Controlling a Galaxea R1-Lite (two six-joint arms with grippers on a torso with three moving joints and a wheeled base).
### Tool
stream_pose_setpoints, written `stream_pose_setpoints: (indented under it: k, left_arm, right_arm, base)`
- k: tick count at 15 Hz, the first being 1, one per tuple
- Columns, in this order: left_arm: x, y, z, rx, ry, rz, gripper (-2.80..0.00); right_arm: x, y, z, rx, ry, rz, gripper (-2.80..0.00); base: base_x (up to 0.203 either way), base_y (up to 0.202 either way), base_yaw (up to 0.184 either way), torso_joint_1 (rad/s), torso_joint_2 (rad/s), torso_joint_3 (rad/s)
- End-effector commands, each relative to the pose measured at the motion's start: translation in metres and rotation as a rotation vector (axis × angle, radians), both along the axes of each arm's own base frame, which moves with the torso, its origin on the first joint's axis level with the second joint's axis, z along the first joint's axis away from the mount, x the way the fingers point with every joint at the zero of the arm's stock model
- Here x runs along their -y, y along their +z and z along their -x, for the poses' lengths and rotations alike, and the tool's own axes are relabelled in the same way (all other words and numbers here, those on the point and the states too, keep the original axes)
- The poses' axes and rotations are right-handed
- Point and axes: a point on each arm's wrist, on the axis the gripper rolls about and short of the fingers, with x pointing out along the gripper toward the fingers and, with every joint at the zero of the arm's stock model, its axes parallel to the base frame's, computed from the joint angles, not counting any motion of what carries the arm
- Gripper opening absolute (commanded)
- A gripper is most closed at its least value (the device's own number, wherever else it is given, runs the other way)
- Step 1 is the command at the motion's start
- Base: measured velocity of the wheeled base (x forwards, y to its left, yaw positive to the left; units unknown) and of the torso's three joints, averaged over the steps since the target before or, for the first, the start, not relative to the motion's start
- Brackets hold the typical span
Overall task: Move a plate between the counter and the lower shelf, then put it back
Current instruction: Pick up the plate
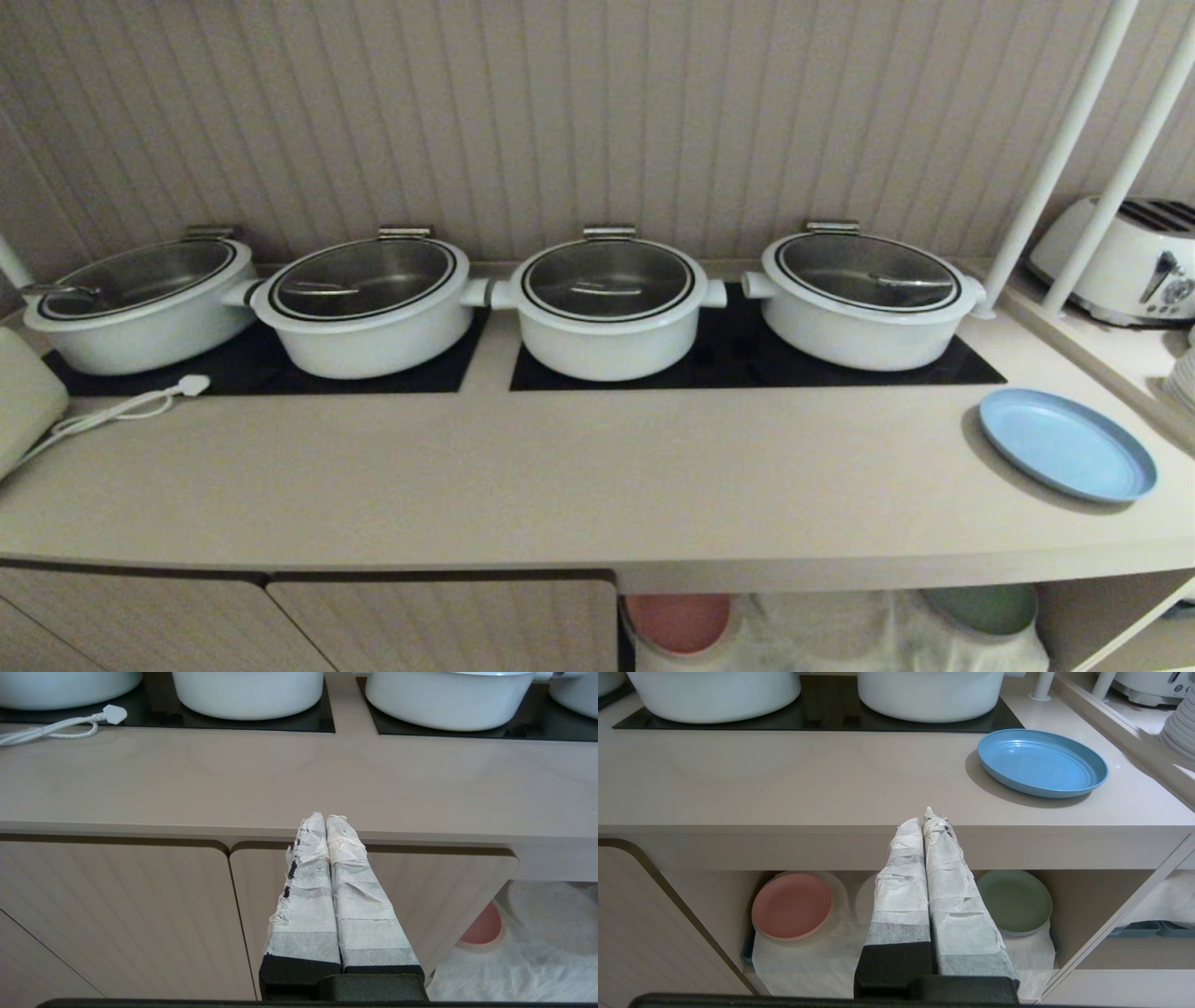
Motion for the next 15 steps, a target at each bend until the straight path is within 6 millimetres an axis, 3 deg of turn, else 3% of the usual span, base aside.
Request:
stream_pose_setpoints:
  k: [1,15]
  left_arm:
    - [0.0000,0.0000,0.0000,0.001,0.002,0.000,-2.80]
    - [0.0000,0.0000,0.0000,0.001,0.002,0.003,-2.80]
  right_arm:
    - [0.0000,0.0001,-0.0001,-0.001,0.001,0.000,-2.80]
    - [0.0000,-0.0003,-0.0001,-0.004,-0.001,0.006,-2.80]
  base:
    - [0.000,0.000,0.000,0.000,0.00,0.000]
    - [0.000,0.000,0.000,0.000,0.00,0.000]
